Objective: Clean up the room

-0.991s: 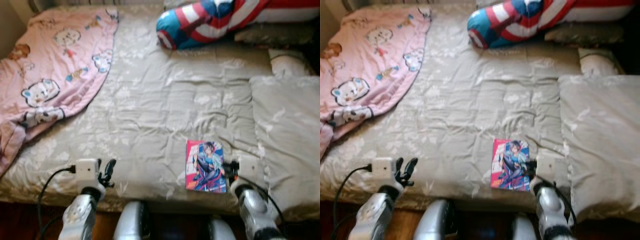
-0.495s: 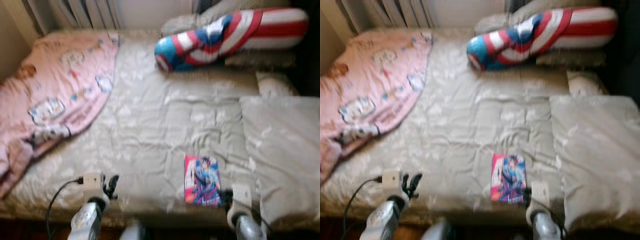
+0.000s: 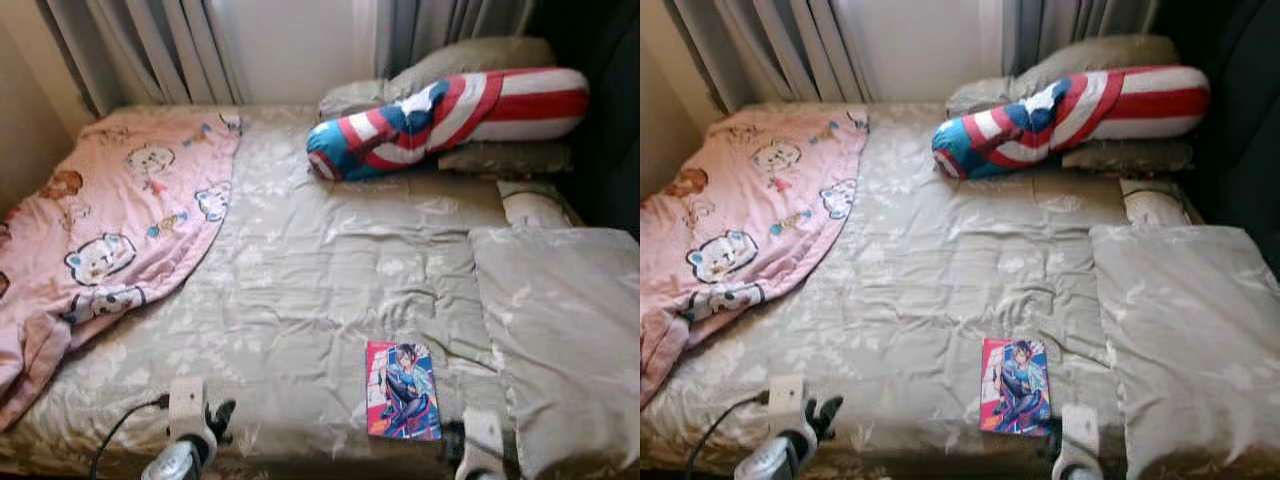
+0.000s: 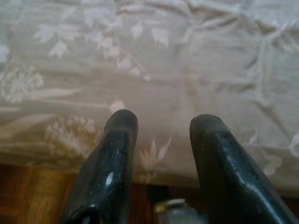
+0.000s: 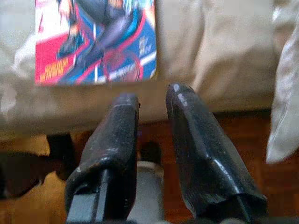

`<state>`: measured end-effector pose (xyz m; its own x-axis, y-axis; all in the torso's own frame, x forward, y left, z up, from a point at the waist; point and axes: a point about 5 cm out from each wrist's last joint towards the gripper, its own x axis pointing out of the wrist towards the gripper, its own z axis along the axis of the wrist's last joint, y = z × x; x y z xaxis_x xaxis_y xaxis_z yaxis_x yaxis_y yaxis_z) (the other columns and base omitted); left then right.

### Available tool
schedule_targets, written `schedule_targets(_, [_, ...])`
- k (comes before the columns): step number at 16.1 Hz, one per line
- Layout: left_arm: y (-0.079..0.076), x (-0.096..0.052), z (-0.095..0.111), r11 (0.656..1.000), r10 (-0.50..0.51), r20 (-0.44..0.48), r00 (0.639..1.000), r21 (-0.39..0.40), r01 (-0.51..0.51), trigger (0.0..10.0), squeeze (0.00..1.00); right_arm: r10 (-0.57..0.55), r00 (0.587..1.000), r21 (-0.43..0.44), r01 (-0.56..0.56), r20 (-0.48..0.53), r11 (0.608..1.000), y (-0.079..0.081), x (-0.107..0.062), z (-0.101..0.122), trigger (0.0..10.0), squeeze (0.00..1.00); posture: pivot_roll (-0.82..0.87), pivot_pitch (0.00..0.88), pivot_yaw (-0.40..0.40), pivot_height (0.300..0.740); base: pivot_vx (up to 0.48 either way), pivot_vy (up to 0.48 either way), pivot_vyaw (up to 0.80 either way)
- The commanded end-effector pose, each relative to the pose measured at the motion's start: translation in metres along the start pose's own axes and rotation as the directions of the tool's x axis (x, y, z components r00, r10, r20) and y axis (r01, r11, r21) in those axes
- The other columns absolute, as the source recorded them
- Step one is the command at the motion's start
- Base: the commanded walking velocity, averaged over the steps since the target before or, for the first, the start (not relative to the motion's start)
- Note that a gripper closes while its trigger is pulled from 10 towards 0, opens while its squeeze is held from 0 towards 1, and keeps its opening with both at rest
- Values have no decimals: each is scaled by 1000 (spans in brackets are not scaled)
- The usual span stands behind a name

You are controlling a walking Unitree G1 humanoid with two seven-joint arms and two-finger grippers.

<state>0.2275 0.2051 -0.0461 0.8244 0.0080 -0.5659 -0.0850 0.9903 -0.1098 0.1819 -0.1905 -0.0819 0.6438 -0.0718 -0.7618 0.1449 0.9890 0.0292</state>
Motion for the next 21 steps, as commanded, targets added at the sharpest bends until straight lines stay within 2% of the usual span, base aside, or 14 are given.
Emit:
schedule_targets(1, [2, -3, -12, 1000, 12, -66, 998, 4, -12, 10000, 0, 3, 1000, 4, -3, -26, 1000, 2, -1, -6, 10000, 0, 45, 20, 50, 740, 0, 0, 0])
schedule_targets(4, [3, -5, -22, 999, 27, -134, 991, 21, -25, 10000, 0, -9, 999, 38, 10, -39, 999, 3, -2, -10, 10000, 0, 24, 6, 50, 740, 0, 0, 0])
schedule_targets(8, [5, -5, -23, 999, 48, -143, 989, 7, -48, 10000, 0, -12, 999, 35, 14, -43, 999, -2, -2, -9, 10000, 0, -2, 13, 50, 740, 0, 0, 0])
schedule_targets(12, [9, -12, -38, 996, 84, -204, 975, 0, -86, 10000, 0, -1, 998, -35, -1, -68, 999, -1, -1, -10, 10000, 0, -39, 10, 23, 740, 0, 0, 0])
schedule_targets(15, [-1, -11, -42, 994, 86, -211, 974, -43, -97, 10000, 0, 14, 998, -90, -20, -67, 996, -5, -1, -6, 10000, 0, -33, 0, -18, 740, 0, 0, 0])
schedule_targets(17, [-6, -10, -43, 995, 78, -214, 974, -48, -91, 10000, 0, -12, 996, -97, 4, -83, 995, -11, -2, -8, 10000, 0, -36, 0, -24, 740, 0, 0, 0])
schedule_targets(21, [-6, -12, -46, 995, 80, -226, 971, -41, -91, 10000, 0, -28, 996, -67, 22, -90, 997, -20, -4, -12, 10000, 0, -29, 8, -16, 740, 0, 0, 0])
